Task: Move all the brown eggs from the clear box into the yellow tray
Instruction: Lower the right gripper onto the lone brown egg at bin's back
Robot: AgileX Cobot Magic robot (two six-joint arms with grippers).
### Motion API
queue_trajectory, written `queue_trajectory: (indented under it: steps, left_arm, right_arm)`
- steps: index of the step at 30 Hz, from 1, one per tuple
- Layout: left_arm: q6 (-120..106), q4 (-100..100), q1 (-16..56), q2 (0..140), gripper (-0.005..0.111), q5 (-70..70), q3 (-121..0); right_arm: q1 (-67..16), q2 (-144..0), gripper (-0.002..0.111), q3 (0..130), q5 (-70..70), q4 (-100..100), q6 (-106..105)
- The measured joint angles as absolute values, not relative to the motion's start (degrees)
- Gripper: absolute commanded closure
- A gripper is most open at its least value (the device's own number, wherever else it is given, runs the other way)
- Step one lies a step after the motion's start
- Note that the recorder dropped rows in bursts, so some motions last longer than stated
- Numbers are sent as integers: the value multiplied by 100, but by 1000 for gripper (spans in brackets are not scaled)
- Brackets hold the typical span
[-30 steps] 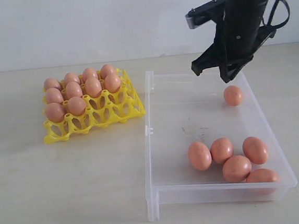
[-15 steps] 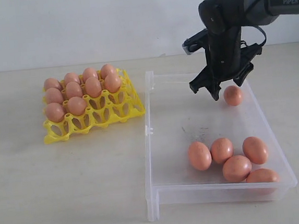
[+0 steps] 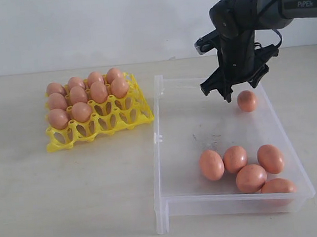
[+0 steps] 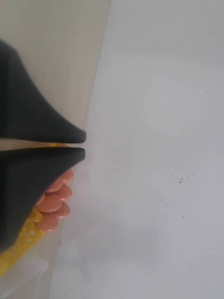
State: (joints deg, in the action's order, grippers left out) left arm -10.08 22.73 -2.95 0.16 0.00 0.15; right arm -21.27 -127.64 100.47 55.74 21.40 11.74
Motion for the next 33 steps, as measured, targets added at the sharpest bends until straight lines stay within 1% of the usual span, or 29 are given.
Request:
queue_trajectory:
  steps: [17,18,19,20,21,22,23,25,33]
  left_arm:
    - [-1008,2273,-295,16,103,0,15]
    - [-1008,2273,-295,16,103,0,15]
    - [-1008,2273,-295,16,103,0,15]
    - [-1008,2273,-295,16,103,0,15]
    - [-1008,2273,-295,16,103,0,15]
    - [-1008,2273,-295,16,103,0,15]
    - [-1008,2273,-295,16,103,0,15]
    - [-1008,2273,-295,16,103,0,15]
    - [-1008,2273,-295,16,103,0,15]
  right_arm:
    - [-2127,-13156,50,10051,5648,2109,1413]
    - [-2127,-13156,53,10051,5621,2102,1413]
    - [-2127,-13156,61,10051,5595,2093,1413]
    - [-2127,-13156,72,10051,5595,2063,1413]
    - [-2127,-13156,87,10051,5595,2037,1413]
    - [-2127,-13161,104,10051,5595,2027,1401]
    - [-2127,-13161,107,10051,5595,2005,1322]
    - [-2127,-13161,108,10060,5607,1912,1074]
    - [-2127,-13128,109,10060,5321,1606,839]
